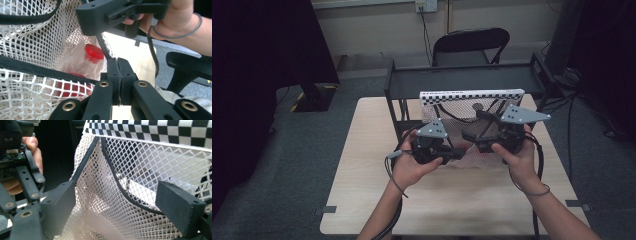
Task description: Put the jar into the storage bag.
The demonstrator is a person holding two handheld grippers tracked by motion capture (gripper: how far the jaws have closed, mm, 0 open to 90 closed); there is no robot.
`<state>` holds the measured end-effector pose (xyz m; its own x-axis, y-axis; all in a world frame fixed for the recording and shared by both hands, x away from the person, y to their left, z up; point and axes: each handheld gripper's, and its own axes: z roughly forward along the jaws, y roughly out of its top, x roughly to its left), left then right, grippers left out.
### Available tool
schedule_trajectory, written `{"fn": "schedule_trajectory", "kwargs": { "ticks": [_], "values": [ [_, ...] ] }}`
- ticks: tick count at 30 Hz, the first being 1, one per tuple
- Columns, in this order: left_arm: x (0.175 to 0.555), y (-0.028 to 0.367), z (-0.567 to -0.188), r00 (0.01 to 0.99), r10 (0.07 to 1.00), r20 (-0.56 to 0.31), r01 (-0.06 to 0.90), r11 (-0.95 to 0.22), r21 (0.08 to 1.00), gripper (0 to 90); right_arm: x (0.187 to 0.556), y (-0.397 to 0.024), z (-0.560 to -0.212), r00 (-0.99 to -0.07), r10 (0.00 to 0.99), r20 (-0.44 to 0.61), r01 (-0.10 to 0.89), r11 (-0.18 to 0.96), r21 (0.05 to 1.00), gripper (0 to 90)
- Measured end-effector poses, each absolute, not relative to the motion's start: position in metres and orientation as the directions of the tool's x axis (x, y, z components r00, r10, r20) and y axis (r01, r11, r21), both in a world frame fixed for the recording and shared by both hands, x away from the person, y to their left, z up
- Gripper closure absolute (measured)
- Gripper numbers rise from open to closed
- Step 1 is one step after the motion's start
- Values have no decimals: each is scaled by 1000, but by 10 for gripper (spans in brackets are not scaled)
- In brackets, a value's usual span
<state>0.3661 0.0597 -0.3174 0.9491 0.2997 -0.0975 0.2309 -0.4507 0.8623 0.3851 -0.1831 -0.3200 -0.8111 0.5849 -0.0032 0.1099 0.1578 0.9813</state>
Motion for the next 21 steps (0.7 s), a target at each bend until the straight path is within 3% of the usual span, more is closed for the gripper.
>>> {"fn": "schedule_trajectory", "kwargs": {
  "ticks": [4, 8, 14, 16, 21],
  "values": [
    [367, 59, -320, 947, 305, -104, 240, -454, 858, 866, 383, -185, -320, -811, 585, 0, 112, 157, 981, 159],
    [368, 58, -322, 943, 318, -98, 244, -462, 853, 786, 383, -186, -321, -813, 583, -9, 110, 168, 980, 155],
    [372, 57, -325, 940, 325, -98, 248, -462, 852, 561, 383, -189, -324, -813, 583, 8, 127, 164, 978, 149],
    [373, 56, -326, 940, 325, -108, 256, -456, 853, 415, 383, -191, -325, -813, 582, 9, 127, 162, 979, 146],
    [375, 57, -329, 944, 297, -144, 275, -469, 839, 205, 382, -195, -327, -813, 583, 13, 133, 162, 978, 137]
  ]
}}
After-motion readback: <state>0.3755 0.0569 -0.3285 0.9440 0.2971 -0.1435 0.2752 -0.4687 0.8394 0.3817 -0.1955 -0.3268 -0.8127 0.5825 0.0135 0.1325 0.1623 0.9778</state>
